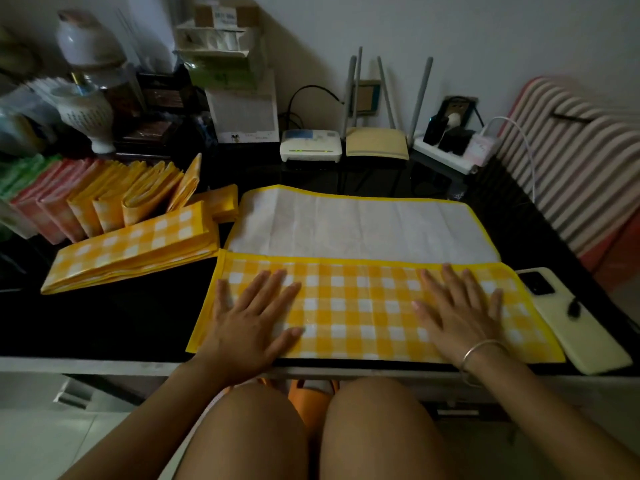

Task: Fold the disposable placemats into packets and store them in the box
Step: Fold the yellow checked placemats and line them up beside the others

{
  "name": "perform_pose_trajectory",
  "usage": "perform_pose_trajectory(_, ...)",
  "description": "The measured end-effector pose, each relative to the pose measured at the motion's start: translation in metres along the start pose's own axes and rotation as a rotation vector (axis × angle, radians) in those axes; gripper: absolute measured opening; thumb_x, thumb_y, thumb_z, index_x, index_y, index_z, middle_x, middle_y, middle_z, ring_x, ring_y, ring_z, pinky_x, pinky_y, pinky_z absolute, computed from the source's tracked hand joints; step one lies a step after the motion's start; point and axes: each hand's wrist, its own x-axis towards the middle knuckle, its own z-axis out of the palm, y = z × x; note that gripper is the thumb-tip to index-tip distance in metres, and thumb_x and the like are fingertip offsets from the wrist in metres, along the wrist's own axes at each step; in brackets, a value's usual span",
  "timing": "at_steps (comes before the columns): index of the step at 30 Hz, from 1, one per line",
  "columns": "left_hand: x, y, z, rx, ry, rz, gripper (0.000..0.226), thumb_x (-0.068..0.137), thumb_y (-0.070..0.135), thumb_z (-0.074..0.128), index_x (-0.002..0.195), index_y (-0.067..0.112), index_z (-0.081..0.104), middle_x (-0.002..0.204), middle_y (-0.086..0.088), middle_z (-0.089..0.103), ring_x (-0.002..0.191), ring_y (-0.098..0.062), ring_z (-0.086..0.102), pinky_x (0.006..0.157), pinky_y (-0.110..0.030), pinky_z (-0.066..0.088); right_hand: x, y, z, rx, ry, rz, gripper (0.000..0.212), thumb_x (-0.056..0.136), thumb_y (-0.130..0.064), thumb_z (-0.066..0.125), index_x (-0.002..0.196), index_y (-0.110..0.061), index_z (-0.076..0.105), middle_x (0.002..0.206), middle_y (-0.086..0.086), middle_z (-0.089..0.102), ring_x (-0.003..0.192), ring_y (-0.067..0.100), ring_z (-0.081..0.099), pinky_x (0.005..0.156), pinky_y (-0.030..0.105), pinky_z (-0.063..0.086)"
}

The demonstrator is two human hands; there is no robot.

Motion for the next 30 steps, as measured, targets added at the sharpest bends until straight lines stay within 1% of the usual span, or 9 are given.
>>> perform_pose_trajectory(4, 0.006, -0.007, -0.008, -0.198, -0.050, -0.051, 0.080, 0.075, 0.091, 0.011, 0.147, 0.056, 0.015, 0.160, 0.026, -0.002, 0.147, 0.002, -0.011, 0.113, -0.061, -0.014, 0.000, -0.001, -0.001, 0.020, -0.002, -0.009, 0.083, 0.067, -0.073, -0.017, 0.146, -0.051, -0.009, 0.159, -0.011, -0.016, 0.146, 0.021, -0.018, 0.113, 0.059, -0.010)
perform_pose_trajectory(7, 0.009, -0.009, -0.020, -0.369, -0.105, -0.116, 0.091, 0.058, 0.101, 0.008, 0.137, 0.061, 0.027, 0.156, 0.032, 0.004, 0.145, 0.007, -0.007, 0.114, -0.056, -0.016, 0.000, 0.000, -0.005, 0.052, -0.029, -0.017, 0.079, 0.071, -0.074, -0.010, 0.146, -0.052, -0.001, 0.160, -0.012, -0.010, 0.146, 0.019, -0.014, 0.114, 0.057, -0.009)
perform_pose_trajectory(11, 0.020, 0.003, -0.041, -0.177, -0.153, -0.164, 0.112, 0.044, 0.106, 0.012, 0.134, 0.048, 0.043, 0.154, 0.020, 0.026, 0.145, -0.010, 0.023, 0.115, -0.060, 0.006, 0.017, -0.004, -0.026, 0.178, 0.011, 0.050, 0.049, 0.089, -0.067, 0.019, 0.128, -0.052, 0.044, 0.148, -0.010, 0.030, 0.139, 0.020, 0.017, 0.115, 0.053, -0.003)
perform_pose_trajectory(14, 0.037, 0.019, -0.061, 0.004, -0.242, -0.198, 0.106, 0.046, 0.103, 0.030, 0.127, 0.037, 0.048, 0.138, 0.008, 0.044, 0.128, -0.021, 0.044, 0.110, -0.053, 0.030, 0.044, -0.019, -0.042, 0.090, 0.128, 0.039, 0.033, 0.093, -0.053, 0.036, 0.112, -0.036, 0.058, 0.127, -0.002, 0.048, 0.126, 0.025, 0.033, 0.116, 0.049, 0.003)
perform_pose_trajectory(16, 0.048, 0.028, -0.067, 0.078, -0.289, -0.196, 0.105, 0.051, 0.098, 0.046, 0.131, 0.030, 0.043, 0.130, 0.000, 0.046, 0.119, -0.024, 0.048, 0.097, -0.043, 0.044, 0.066, -0.036, -0.048, 0.097, 0.211, -0.070, 0.031, 0.093, -0.045, 0.043, 0.117, -0.031, 0.057, 0.129, -0.001, 0.048, 0.124, 0.025, 0.035, 0.114, 0.042, 0.014)
perform_pose_trajectory(19, 0.057, 0.035, -0.064, 0.169, -0.325, -0.177, 0.113, 0.052, 0.093, 0.056, 0.144, 0.035, 0.025, 0.134, -0.003, 0.036, 0.121, -0.026, 0.041, 0.091, -0.039, 0.047, 0.105, -0.067, -0.053, 0.138, 0.216, -0.257, 0.037, 0.095, -0.031, 0.045, 0.131, -0.026, 0.050, 0.141, -0.001, 0.041, 0.131, 0.024, 0.031, 0.112, 0.034, 0.018)
perform_pose_trajectory(25, 0.060, 0.033, -0.060, 0.208, -0.326, -0.154, 0.117, 0.051, 0.095, 0.053, 0.148, 0.042, 0.014, 0.141, -0.004, 0.026, 0.128, -0.027, 0.031, 0.091, -0.037, 0.046, 0.186, -0.106, -0.061, 0.081, -0.054, -0.296, 0.064, 0.094, -0.014, 0.041, 0.153, -0.019, 0.016, 0.161, 0.004, 0.008, 0.147, 0.025, 0.010, 0.119, 0.037, 0.011)
perform_pose_trajectory(27, 0.060, 0.034, -0.059, 0.218, -0.315, -0.150, 0.116, 0.051, 0.095, 0.053, 0.148, 0.042, 0.014, 0.141, -0.004, 0.026, 0.128, -0.027, 0.031, 0.089, -0.036, 0.046, 0.201, -0.110, -0.062, 0.071, -0.067, -0.275, 0.062, 0.096, -0.021, 0.042, 0.152, -0.019, 0.016, 0.158, 0.008, 0.017, 0.143, 0.029, 0.020, 0.116, 0.040, 0.019)
perform_pose_trajectory(30, 0.060, 0.033, -0.057, 0.219, -0.319, -0.157, 0.117, 0.052, 0.094, 0.053, 0.148, 0.042, 0.013, 0.142, -0.004, 0.024, 0.129, -0.027, 0.029, 0.089, -0.037, 0.044, 0.210, -0.112, -0.064, 0.010, 0.118, -0.281, 0.053, 0.096, -0.035, 0.041, 0.146, -0.021, 0.033, 0.143, 0.010, 0.040, 0.130, 0.031, 0.036, 0.104, 0.040, 0.028)
